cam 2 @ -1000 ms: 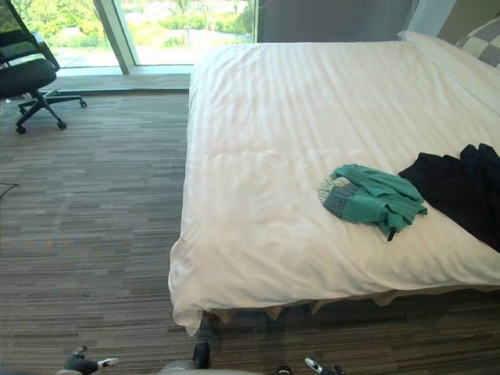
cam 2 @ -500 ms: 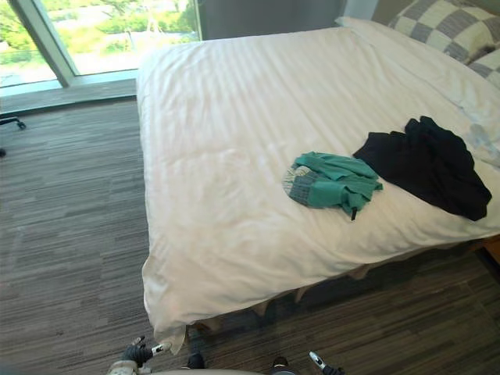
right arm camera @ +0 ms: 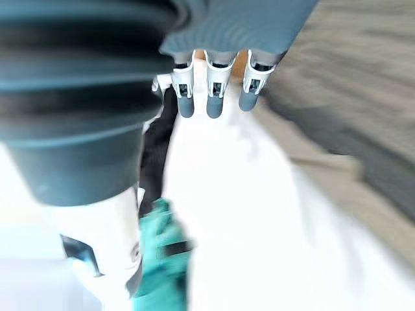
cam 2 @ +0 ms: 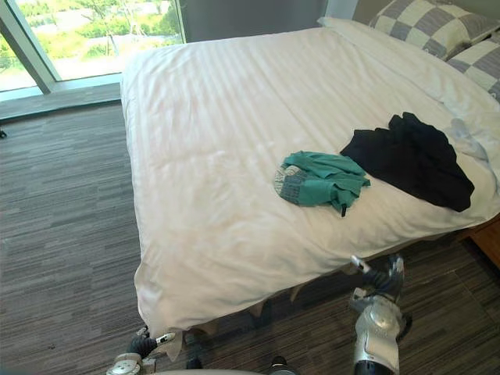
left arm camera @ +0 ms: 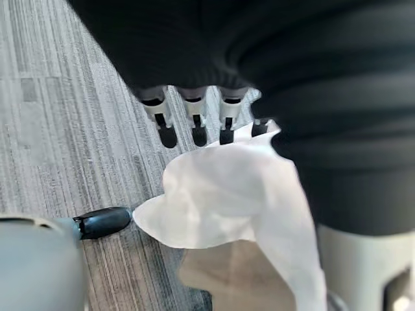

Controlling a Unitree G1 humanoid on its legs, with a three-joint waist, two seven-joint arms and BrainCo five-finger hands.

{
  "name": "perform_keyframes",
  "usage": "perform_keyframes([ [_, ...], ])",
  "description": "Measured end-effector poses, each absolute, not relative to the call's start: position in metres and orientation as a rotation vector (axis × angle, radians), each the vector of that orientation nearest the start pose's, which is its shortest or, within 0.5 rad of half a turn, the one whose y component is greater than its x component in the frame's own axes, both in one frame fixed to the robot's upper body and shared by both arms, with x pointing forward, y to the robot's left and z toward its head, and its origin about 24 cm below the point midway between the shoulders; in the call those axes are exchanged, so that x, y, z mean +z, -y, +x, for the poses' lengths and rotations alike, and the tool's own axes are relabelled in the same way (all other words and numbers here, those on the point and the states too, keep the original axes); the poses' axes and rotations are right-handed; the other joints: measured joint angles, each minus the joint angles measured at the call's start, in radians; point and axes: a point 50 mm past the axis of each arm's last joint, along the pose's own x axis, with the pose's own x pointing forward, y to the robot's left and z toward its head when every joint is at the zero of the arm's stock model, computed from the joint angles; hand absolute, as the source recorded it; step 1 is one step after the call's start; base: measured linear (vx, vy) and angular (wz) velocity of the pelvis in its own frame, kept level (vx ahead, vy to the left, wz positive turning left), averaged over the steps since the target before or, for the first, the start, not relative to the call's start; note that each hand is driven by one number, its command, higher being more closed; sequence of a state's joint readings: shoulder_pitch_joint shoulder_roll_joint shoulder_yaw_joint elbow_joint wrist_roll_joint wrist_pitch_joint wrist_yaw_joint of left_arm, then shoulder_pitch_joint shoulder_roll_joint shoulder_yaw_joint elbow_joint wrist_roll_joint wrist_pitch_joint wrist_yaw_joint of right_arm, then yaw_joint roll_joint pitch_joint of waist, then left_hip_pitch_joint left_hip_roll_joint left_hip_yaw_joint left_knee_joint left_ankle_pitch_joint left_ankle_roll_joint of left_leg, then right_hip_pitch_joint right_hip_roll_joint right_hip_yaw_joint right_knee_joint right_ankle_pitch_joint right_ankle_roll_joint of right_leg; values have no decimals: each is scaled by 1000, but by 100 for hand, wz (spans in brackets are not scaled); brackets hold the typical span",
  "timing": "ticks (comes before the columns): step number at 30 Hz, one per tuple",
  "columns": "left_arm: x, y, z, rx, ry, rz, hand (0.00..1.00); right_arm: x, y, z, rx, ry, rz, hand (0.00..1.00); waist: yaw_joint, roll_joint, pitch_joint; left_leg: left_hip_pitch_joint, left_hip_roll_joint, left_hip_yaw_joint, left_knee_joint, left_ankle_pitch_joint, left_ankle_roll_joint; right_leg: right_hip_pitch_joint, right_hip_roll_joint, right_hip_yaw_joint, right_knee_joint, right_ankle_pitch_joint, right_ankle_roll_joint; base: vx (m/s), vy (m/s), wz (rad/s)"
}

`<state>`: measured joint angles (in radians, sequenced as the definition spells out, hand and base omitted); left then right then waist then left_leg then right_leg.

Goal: Tidy the bed and pick cloth on bed and put in laundry

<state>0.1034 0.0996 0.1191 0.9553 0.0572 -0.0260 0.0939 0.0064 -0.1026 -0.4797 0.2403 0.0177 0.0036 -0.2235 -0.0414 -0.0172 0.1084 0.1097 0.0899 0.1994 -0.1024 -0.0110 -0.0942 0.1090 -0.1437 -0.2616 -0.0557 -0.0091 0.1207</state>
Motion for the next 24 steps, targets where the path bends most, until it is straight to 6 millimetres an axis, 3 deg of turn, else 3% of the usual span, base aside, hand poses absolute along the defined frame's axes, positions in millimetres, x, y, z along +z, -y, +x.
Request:
perform_keyframes([
  [1, -151, -211, 106, 237, -1023, 131, 0, 8, 292, 214, -708, -173, -58, 100, 0, 1, -1, -6, -1, -6, 0, 0, 1, -4, 0, -3, 0, 0, 0, -8, -20, 13],
  [7, -152, -212, 101, 239, -1028, 132, 0, 71, 252, 261, -479, 107, -205, 100, 6, -3, -4, -28, -4, -46, 4, 8, 5, -5, -2, -37, 0, 0, 0, 1, -20, 18],
  [10, -152, -212, 99, 241, -1026, 133, 0, 96, 213, 285, -296, 235, -255, 100, 15, -6, -6, -43, -5, -73, 4, 18, 5, 1, -2, -63, 0, 0, 0, -25, -22, 30],
  [11, -151, -212, 102, 240, -1012, 133, 0, 101, 197, 293, -232, 266, -256, 100, 34, -6, -6, -48, -5, -79, 4, 22, 5, 0, -2, -76, 0, 0, 0, -39, -25, 25],
  [15, -149, -213, 105, 259, -988, 139, 0, 100, 145, 320, -11, 254, -272, 100, 69, -12, -7, -77, -9, -133, 3, 45, 3, 4, -2, -124, 1, 0, 0, -52, -24, 36],
  [19, -146, -214, 110, 273, -961, 128, 0, 97, 115, 339, 98, 206, -259, 100, 108, -19, -3, -125, -17, -219, 0, 78, 2, 7, -4, -210, 4, -1, -1, -84, -33, 61],
  [22, -145, -214, 111, 273, -951, 121, 0, 106, 102, 346, 155, 218, -230, 100, 125, -25, 9, -163, -20, -287, 0, 100, 4, 5, -3, -275, 12, -4, -6, -78, -32, 79],
  [24, -145, -217, 112, 272, -950, 134, 0, 113, 91, 352, 200, 219, -197, 100, 157, -36, 21, -191, -25, -347, -1, 117, 5, 5, -4, -331, 31, -14, -9, -92, -30, 76],
])
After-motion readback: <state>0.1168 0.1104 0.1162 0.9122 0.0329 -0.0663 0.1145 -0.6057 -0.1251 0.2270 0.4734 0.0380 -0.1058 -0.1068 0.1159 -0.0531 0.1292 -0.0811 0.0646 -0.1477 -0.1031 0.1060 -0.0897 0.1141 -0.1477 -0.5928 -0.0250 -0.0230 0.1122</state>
